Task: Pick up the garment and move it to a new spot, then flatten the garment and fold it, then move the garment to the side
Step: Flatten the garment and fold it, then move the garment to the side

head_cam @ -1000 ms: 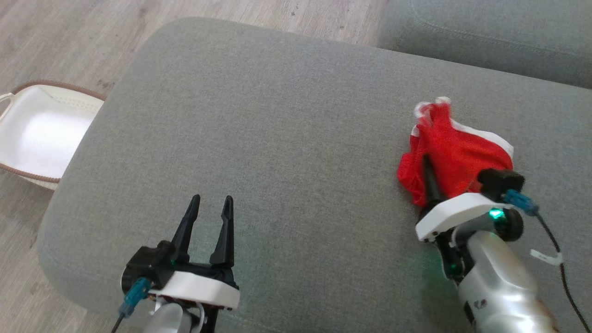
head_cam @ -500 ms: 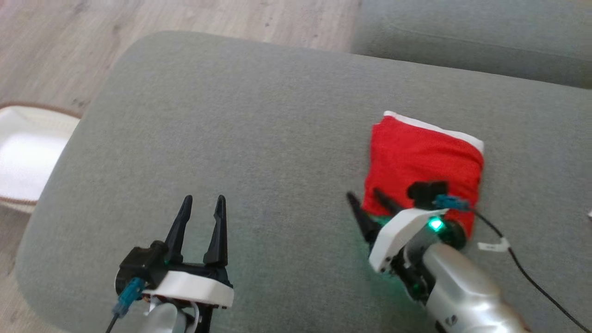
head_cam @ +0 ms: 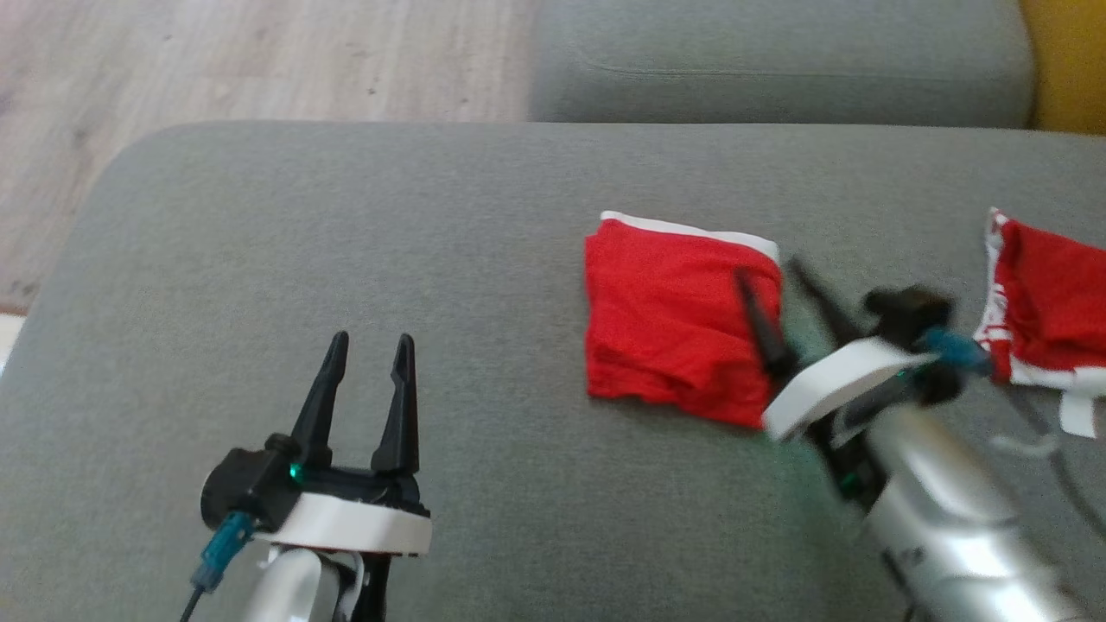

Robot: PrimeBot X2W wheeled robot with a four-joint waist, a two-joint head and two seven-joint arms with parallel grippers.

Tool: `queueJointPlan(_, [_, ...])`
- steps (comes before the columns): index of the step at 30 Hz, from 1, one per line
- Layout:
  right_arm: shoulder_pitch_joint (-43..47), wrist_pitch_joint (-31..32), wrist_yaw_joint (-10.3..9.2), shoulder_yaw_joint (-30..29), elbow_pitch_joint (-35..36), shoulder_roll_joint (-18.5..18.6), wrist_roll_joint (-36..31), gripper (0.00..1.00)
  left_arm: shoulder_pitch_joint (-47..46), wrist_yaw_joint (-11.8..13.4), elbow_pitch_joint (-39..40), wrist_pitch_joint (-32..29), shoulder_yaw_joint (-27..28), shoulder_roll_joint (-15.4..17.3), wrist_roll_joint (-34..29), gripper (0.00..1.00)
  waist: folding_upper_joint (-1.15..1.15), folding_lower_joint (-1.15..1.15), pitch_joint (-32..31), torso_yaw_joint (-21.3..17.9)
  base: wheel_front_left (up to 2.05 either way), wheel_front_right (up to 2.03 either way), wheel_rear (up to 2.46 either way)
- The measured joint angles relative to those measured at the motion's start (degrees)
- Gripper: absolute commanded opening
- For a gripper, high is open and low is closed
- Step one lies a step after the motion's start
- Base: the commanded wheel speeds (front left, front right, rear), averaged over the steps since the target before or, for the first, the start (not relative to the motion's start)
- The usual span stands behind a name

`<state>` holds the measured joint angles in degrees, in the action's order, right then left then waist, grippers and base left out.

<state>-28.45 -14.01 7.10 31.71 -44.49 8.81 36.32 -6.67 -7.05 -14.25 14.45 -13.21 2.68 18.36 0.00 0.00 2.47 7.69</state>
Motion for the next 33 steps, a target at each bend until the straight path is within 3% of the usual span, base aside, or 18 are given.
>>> queueJointPlan(6, [3.55, -0.36, 0.00, -15.17, 13.34, 1.96, -13.66, 1.00, -0.38, 0.30, 2.66, 0.00, 0.34, -0.01, 0.84, 1.00, 0.00, 0.00, 0.08, -3.13, 0.00, 0.00, 0.00])
queueJointPlan(10, [11.90, -0.36, 0.00, -22.88, 19.50, 0.47, -20.78, 1.00, -0.37, 0.60, 3.42, 0.01, 0.60, -0.01, 0.84, 1.00, 0.00, 0.00, 0.20, -4.98, 0.00, 0.00, 0.00])
queueJointPlan(16, [19.41, -0.36, 0.00, -29.98, 24.40, -3.61, -26.99, 1.00, -0.31, 0.58, 3.41, 0.01, 0.33, -0.01, 0.81, 1.00, 0.00, 0.00, 0.40, -6.53, 0.00, 0.00, 0.00])
queueJointPlan(33, [21.98, -0.36, 0.00, -30.64, 26.55, -5.78, -28.80, 1.00, 1.20, 0.65, 2.66, 0.00, 0.21, -0.01, 0.80, 1.00, 0.00, 0.00, 0.85, -7.36, 0.00, 0.00, 0.00])
